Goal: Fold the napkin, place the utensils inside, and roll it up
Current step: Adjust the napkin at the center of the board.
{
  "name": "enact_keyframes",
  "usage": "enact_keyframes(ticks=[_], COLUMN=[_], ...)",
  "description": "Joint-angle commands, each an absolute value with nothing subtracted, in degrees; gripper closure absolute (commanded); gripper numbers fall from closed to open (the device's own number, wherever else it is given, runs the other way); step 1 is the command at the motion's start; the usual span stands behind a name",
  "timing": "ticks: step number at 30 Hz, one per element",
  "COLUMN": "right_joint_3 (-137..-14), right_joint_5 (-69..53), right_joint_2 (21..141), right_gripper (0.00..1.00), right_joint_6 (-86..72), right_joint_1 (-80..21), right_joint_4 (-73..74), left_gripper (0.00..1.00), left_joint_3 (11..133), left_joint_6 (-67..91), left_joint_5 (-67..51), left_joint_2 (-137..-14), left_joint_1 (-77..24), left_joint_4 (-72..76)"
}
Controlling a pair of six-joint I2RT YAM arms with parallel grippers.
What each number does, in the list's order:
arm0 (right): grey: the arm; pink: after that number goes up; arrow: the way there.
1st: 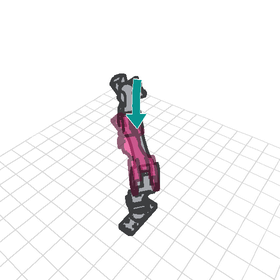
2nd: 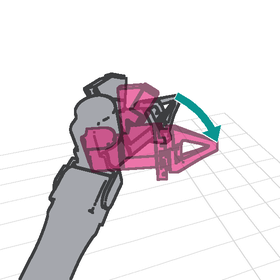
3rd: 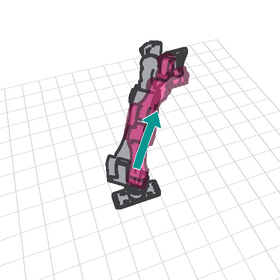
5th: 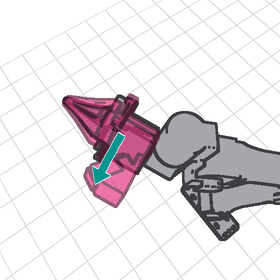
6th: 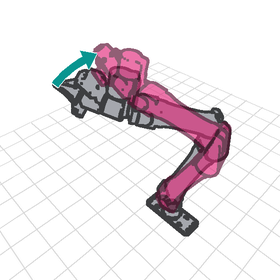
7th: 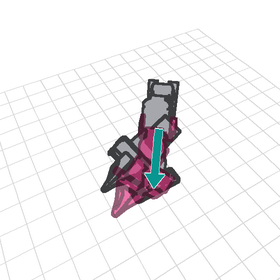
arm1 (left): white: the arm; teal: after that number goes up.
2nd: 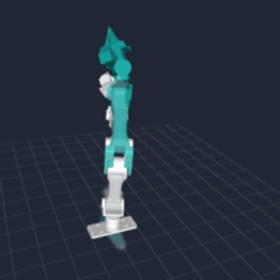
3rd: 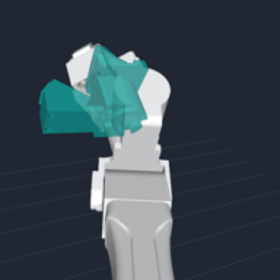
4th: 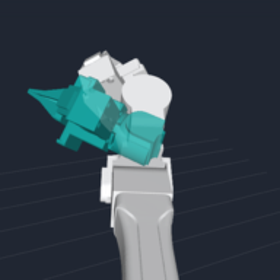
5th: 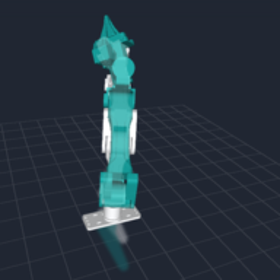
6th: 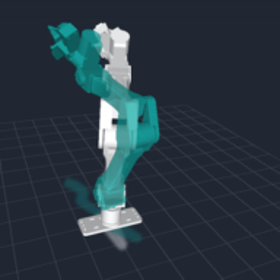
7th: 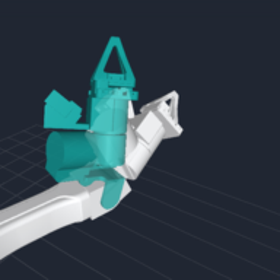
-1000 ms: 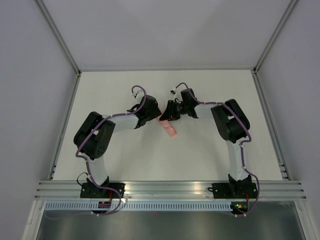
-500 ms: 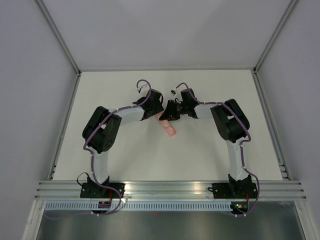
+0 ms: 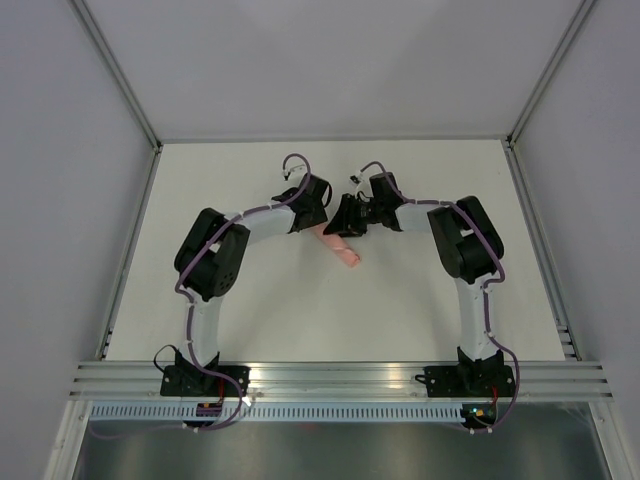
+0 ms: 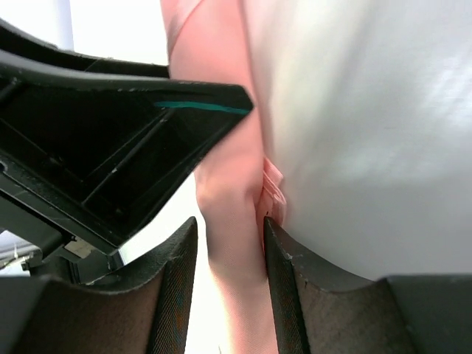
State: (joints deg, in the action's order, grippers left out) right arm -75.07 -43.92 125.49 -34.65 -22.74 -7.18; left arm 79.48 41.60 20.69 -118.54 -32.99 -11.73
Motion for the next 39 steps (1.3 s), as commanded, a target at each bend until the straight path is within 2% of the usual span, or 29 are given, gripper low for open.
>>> enact_keyframes(ticks=[1,16,25,39], right_joint_3=[-77.08,-82.18,-79.63,-82.88], right_joint_5=[-42.71,-42.45,-40.17,-42.18], right_joint_2=[122.52,122.43,122.61,117.34], right_gripper=[0.53,0.55,0.57,0.56], right_joint_6=[-34.19,-28.48,-22.68,-16.61], right_joint_1=[-21.1,-19.78,-19.86,-16.0], right_joint_4=[-3.08,6.32,9.57,15.82], left_gripper=[0.46,0.46,0.42,0.41], left_joint_3=[82.61,87.36,91.84,101.94], left_joint_6=[37.27,34.9,31.91,24.0], left_joint_5=[20.92,18.64,16.88,11.08], left_joint_2=[-119.97,-122.43,-124.45,-130.51], left_joint_1=[-33.13,-33.13,-33.13,-32.61], left_joint_4=[-14.41,-16.87,-18.72,-22.94])
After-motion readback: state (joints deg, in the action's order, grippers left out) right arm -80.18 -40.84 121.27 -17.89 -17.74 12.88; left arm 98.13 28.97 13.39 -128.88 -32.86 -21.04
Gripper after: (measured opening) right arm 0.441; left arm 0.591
